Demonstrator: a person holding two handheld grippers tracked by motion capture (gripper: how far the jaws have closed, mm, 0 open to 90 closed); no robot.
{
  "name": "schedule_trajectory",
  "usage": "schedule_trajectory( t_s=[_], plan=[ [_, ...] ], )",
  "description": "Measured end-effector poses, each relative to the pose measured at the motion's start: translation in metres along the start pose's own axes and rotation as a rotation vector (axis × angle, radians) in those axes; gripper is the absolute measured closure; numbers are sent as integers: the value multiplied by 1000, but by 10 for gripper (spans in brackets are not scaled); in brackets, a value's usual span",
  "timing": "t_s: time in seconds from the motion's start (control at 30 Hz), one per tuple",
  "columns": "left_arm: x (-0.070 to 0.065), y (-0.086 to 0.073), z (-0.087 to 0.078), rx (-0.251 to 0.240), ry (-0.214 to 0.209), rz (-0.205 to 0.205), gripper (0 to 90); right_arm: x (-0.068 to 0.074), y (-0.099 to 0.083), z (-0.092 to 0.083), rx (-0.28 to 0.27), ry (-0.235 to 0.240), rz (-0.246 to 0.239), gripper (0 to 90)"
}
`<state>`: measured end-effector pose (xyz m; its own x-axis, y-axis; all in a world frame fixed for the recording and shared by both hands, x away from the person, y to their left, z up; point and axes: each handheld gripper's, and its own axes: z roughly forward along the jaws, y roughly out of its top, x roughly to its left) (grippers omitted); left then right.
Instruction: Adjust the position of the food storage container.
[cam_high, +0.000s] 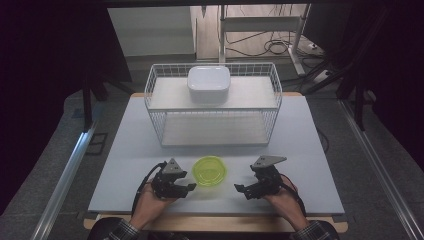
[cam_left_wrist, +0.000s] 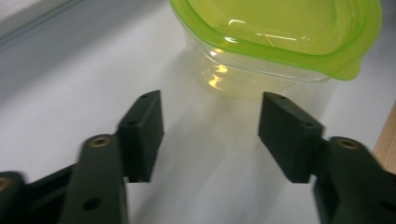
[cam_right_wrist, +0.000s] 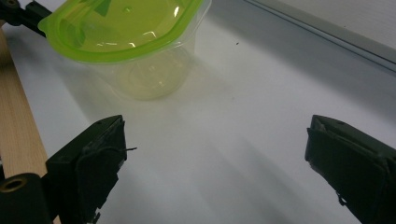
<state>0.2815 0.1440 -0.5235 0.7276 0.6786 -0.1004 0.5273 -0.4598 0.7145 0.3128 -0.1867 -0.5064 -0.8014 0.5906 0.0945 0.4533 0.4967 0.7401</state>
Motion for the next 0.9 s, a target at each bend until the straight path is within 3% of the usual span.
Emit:
schedule_trajectory(
  t_s=[0.27,0.63,0.9],
  plan=[
    [2,-6,-13,-62,0,2,190,-1,1,-2,-28,5,15,50],
    [-3,-17,-29,-88,61,29,62,-1,2,-4,-47,0,6,46],
    [-4,-29,-35,-104,75,34,40,-2,2,-2,-45,11,-3,45]
  ],
)
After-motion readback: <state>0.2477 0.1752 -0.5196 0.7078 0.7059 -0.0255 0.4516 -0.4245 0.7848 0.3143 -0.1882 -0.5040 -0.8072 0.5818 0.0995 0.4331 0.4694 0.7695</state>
